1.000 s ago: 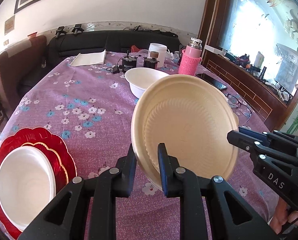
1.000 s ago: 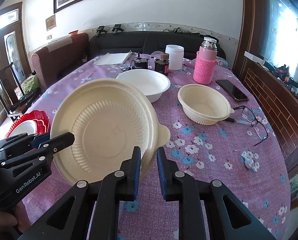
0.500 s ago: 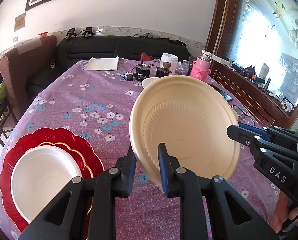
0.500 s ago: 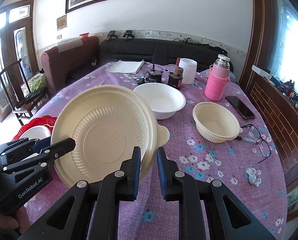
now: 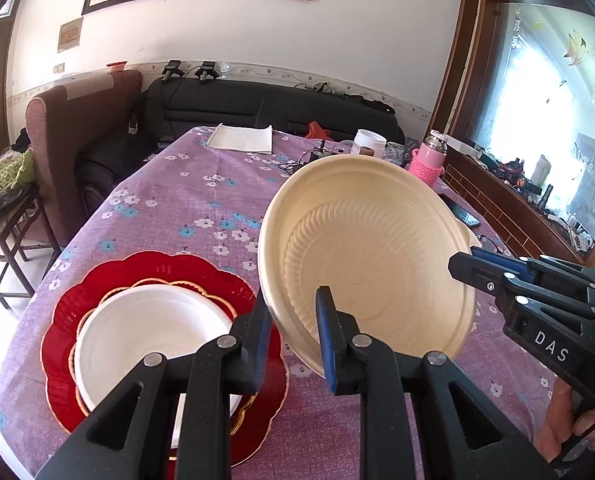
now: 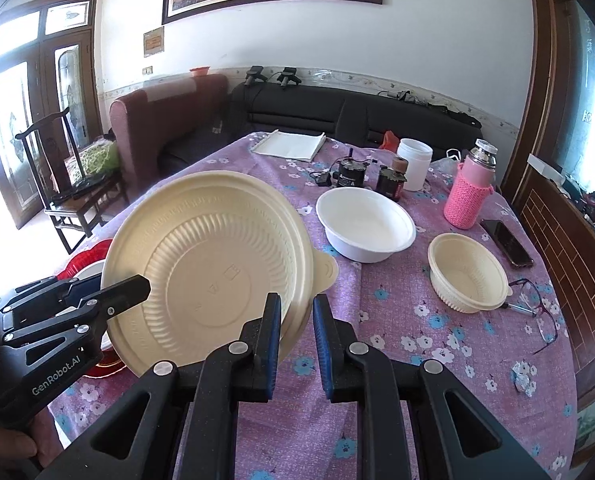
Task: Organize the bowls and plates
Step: 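Lower the cream bowl into the white bowl and open both tools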
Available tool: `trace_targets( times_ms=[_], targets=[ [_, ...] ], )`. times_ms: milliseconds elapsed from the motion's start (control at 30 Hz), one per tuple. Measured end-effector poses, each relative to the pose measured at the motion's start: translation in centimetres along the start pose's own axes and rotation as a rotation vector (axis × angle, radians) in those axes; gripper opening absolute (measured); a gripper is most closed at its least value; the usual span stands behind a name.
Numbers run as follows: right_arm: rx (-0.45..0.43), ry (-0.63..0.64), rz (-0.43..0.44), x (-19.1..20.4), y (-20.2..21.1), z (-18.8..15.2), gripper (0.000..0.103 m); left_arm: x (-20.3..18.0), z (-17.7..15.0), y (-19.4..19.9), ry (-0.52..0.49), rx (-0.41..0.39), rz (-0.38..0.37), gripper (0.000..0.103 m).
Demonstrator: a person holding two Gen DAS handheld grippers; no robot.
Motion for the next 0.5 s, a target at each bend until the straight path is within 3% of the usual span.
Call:
trace_targets(
  times_ms=[267, 500],
  targets=[
    [0.044, 0.038, 0.136, 4.5, -0.8, 0.6, 0.018, 4.5, -0.9, 3.6, 0.07, -0.003, 0.051, 0.026],
    [0.133, 0.037, 0.302, 8.1, -1.7, 1.2, 0.019, 9.0, -1.8, 5.1, 0.171, 0.058, 0.045, 0.031]
  ],
)
Point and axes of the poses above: each gripper's, at about its wrist camera, not at the fingertips, and y roughly against the way its jaws point, x to its left, z to its top, the point moved 4 cm from there along -y, roughly the way its jaws point, and after that the axes turned 1 degree about x, right-handed, at the moved point
